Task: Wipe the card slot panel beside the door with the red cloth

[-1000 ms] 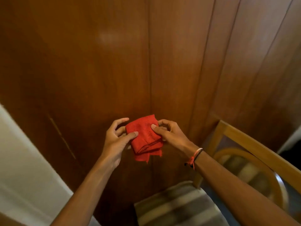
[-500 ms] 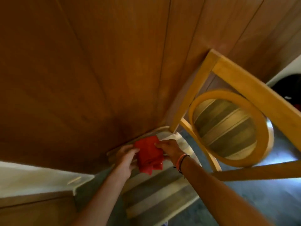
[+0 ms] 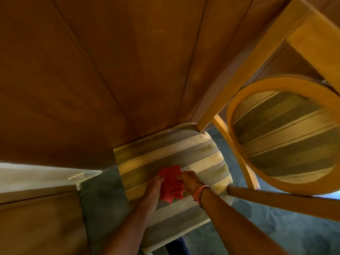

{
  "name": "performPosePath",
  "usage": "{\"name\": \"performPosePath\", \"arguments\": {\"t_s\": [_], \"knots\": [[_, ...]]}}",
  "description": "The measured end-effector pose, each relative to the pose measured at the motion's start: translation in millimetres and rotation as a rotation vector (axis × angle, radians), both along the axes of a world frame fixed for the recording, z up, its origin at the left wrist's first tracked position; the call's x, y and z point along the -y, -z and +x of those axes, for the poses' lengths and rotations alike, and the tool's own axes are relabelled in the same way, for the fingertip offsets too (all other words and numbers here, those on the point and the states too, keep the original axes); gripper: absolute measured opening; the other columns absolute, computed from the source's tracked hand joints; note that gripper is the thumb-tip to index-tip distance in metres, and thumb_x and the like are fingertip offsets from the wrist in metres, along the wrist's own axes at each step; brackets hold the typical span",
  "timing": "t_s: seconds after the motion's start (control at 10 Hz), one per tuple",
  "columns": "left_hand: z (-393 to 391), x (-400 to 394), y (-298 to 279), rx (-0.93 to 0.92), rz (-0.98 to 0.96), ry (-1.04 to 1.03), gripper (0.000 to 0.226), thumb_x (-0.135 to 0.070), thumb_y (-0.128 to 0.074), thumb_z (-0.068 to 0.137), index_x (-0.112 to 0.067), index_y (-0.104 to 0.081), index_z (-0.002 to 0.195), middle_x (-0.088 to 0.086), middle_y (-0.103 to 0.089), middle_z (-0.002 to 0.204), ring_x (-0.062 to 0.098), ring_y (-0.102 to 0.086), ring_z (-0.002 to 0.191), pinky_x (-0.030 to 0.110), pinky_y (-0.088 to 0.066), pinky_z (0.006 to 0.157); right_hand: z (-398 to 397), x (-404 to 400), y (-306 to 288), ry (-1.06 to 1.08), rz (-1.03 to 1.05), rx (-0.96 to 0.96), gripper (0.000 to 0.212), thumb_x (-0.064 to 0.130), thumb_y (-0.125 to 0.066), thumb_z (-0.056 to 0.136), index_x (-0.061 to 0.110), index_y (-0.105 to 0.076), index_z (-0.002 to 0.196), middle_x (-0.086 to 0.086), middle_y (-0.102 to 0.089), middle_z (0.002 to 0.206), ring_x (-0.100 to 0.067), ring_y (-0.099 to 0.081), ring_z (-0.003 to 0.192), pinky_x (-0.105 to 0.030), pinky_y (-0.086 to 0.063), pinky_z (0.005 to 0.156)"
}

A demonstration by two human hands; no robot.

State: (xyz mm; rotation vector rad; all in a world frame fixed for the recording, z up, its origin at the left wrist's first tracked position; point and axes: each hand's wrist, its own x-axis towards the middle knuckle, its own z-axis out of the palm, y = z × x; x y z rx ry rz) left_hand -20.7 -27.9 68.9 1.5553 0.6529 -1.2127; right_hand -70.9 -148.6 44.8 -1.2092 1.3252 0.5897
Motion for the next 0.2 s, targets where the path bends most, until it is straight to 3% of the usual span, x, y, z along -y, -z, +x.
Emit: {"name": "performPosePath", "arguments": {"t_s": [0.1,0.2], "knots": [[-3,-3,-2,-0.019,-0.016,0.031,0.041,-0.014,-0.037,0.104,0.003,-0.044,0.141,0.013,-0.057,0.116,0.017,-0.057,0.086,0.021,-0.038,0.064,4,-2,-7,0.000,0.013,0.039,0.026,0.006,-0.057,0.101,-0.003,-0.068,0.121,-0.022,-0.073,0.119,-0.035,-0.070,0.107,-0.041,-0.054,0.093],[5,-7,-16,0.026,0.005,0.059,0.046,-0.027,-0.042,0.103,-0.005,-0.044,0.143,0.018,-0.051,0.143,0.032,-0.054,0.128,0.026,-0.048,0.077,9,-1,-31,0.006,-0.065,0.101,0.029,0.012,-0.058,0.101,0.002,-0.067,0.128,-0.021,-0.068,0.135,-0.037,-0.063,0.123,-0.045,-0.050,0.109]]}}
